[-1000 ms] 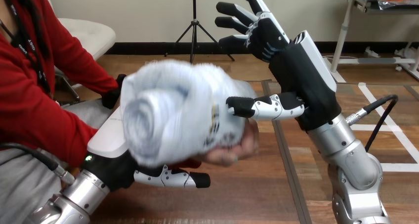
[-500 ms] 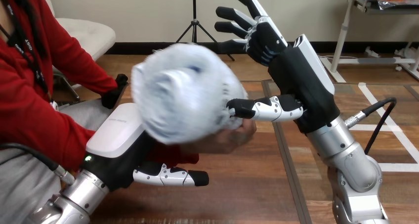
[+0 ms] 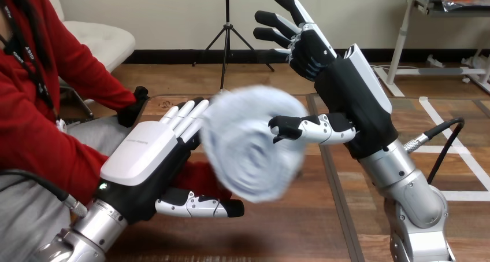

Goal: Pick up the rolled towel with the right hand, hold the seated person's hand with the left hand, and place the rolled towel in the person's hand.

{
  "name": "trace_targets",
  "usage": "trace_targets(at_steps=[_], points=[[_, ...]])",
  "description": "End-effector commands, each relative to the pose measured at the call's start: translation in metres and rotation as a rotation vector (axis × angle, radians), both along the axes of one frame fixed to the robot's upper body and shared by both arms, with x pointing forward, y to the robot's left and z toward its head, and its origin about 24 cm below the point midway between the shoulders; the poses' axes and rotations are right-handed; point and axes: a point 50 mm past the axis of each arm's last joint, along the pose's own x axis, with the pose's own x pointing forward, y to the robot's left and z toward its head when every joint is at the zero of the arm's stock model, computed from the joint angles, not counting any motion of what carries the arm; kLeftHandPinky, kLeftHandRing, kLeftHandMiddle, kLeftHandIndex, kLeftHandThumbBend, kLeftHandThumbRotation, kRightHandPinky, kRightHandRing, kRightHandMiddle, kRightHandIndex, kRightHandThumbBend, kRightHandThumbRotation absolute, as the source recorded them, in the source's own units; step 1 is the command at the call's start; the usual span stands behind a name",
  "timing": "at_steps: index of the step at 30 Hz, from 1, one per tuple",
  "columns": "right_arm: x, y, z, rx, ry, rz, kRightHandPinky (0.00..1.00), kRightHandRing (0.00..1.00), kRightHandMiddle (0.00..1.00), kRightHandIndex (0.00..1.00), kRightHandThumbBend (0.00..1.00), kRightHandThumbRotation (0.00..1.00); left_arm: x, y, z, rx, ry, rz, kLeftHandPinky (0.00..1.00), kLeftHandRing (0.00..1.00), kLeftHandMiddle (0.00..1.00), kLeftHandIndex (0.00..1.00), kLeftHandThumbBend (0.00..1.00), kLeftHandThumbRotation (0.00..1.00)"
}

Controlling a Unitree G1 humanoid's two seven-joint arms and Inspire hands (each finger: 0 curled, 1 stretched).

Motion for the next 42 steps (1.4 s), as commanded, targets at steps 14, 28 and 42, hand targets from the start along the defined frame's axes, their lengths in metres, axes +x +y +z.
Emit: trace_targets(at_steps=[14, 28, 42], points=[[-0.0006, 0.0016, 0.0121, -0.005, -0.046, -0.006, 0.8, 0.9, 0.93, 1.0, 1.0, 0.58, 0.0045, -0.0029, 0.0115, -0.023, -0.065, 0.0, 1.0, 1.0, 1.0, 1.0, 1.0, 0.86], [-0.0018, 0.0005, 0.0114, 0.004, -0.044, -0.013, 0.81, 0.89, 0.92, 1.0, 1.0, 0.6, 0.0041, -0.0032, 0.0097, -0.024, -0.062, 0.004, 1.0, 1.0, 1.0, 1.0, 1.0, 0.86], [-0.0021, -0.0039, 0.009, 0.012, -0.025, -0.027, 0.83, 0.91, 0.92, 1.0, 1.0, 0.62, 0.0042, -0.0039, 0.0082, -0.031, -0.057, 0.006, 1.0, 1.0, 1.0, 1.0, 1.0, 0.86]])
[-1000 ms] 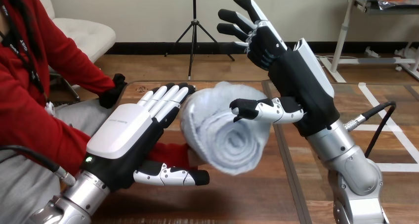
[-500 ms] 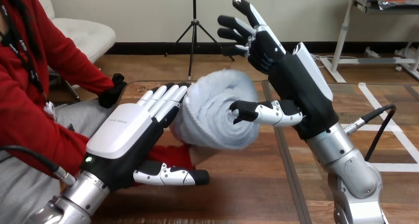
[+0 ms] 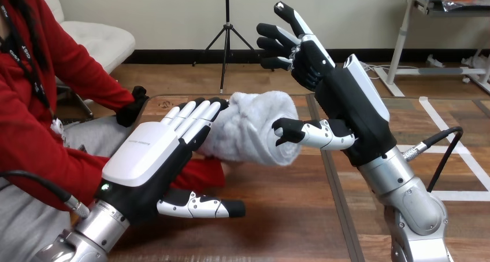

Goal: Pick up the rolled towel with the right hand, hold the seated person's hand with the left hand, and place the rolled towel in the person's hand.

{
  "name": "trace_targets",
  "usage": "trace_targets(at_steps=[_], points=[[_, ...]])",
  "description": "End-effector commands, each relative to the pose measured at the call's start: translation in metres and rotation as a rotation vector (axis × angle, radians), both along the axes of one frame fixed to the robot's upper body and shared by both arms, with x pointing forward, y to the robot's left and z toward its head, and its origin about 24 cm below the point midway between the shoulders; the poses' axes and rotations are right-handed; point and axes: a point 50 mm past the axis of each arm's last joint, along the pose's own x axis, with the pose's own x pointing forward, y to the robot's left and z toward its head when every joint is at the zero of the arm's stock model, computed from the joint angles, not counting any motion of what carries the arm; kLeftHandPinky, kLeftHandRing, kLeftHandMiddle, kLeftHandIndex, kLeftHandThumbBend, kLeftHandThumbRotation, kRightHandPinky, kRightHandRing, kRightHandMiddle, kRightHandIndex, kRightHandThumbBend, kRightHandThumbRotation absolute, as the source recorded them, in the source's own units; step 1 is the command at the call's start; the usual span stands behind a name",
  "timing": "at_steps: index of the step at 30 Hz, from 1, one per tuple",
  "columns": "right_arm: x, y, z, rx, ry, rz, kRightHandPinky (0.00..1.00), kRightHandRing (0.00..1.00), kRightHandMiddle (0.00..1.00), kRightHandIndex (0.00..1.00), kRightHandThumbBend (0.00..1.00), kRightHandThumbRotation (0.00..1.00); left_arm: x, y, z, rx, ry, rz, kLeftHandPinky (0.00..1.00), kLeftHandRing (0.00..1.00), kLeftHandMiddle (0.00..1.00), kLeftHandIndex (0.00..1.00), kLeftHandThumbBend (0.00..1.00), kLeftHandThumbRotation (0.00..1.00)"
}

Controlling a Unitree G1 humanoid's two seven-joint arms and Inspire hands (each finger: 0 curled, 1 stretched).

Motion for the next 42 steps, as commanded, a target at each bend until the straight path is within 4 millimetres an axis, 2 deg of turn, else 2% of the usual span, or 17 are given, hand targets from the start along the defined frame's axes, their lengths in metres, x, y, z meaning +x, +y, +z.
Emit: trace_targets(at_steps=[1, 42], points=[[0.0007, -0.0024, 0.0191, 0.02, -0.077, -0.008, 0.83, 0.91, 0.92, 1.0, 1.0, 0.62, 0.0043, -0.0023, 0.0094, -0.037, -0.052, 0.003, 1.0, 1.0, 1.0, 1.0, 1.0, 0.86], [-0.0003, -0.0087, 0.0162, 0.037, -0.065, -0.034, 0.86, 0.91, 0.91, 1.0, 1.0, 0.63, 0.004, 0.0008, 0.008, -0.061, -0.045, 0.017, 1.0, 1.0, 1.0, 1.0, 1.0, 0.84]])
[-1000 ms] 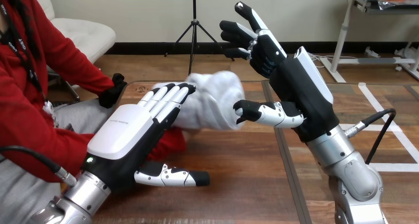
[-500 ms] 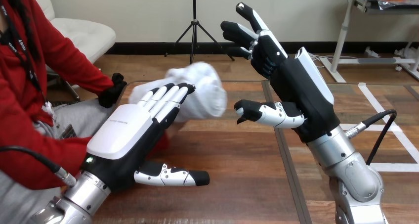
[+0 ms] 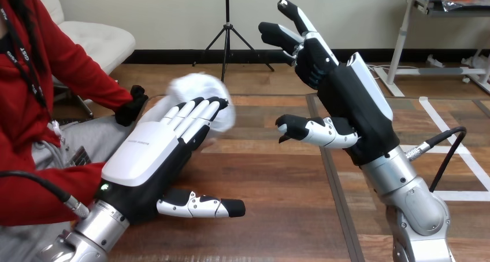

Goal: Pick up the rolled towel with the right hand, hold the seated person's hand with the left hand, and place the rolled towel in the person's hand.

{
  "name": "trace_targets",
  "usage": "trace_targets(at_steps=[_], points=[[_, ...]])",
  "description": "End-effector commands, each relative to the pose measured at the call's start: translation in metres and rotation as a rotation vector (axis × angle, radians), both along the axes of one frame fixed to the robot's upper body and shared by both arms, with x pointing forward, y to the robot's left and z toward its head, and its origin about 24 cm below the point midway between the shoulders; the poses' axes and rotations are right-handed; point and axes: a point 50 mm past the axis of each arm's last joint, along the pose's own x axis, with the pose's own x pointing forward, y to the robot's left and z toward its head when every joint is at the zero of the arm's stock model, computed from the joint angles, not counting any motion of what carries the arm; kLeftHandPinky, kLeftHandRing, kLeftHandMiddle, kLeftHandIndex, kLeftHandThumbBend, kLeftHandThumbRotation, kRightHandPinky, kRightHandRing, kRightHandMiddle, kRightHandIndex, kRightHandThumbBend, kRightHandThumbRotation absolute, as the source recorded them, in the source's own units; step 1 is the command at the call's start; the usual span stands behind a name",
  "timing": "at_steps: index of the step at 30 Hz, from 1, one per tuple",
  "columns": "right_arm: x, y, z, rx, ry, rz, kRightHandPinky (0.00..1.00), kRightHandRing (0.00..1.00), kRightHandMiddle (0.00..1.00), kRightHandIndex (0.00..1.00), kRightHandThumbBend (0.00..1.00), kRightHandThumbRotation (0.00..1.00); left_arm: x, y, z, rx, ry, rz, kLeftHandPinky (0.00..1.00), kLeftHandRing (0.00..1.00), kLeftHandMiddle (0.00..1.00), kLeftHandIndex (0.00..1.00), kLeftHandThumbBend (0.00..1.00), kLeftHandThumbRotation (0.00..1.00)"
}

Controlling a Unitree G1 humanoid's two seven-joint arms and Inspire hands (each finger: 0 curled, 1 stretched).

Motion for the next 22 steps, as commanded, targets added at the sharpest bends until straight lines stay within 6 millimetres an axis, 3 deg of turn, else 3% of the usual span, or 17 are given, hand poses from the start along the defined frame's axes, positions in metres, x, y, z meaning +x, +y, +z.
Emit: trace_targets(at_steps=[1, 11, 22], points=[[0.001, -0.007, 0.013, 0.028, -0.063, -0.023, 0.86, 0.91, 0.91, 1.0, 1.0, 0.63, 0.004, 0.001, 0.008, -0.053, -0.047, 0.013, 1.0, 1.0, 1.0, 1.0, 1.0, 0.84], [-0.001, -0.012, 0.007, 0.029, -0.058, -0.048, 0.85, 0.9, 0.9, 1.0, 1.0, 0.64, 0.004, 0.003, 0.006, -0.122, -0.031, 0.012, 1.0, 1.0, 1.0, 1.0, 1.0, 0.82], [-0.006, -0.02, -0.005, 0.055, -0.032, -0.099, 0.82, 0.89, 0.89, 1.0, 1.0, 0.71, 0.006, 0.004, -0.001, -0.359, 0.007, -0.054, 1.0, 1.0, 1.0, 1.0, 1.0, 0.73]])
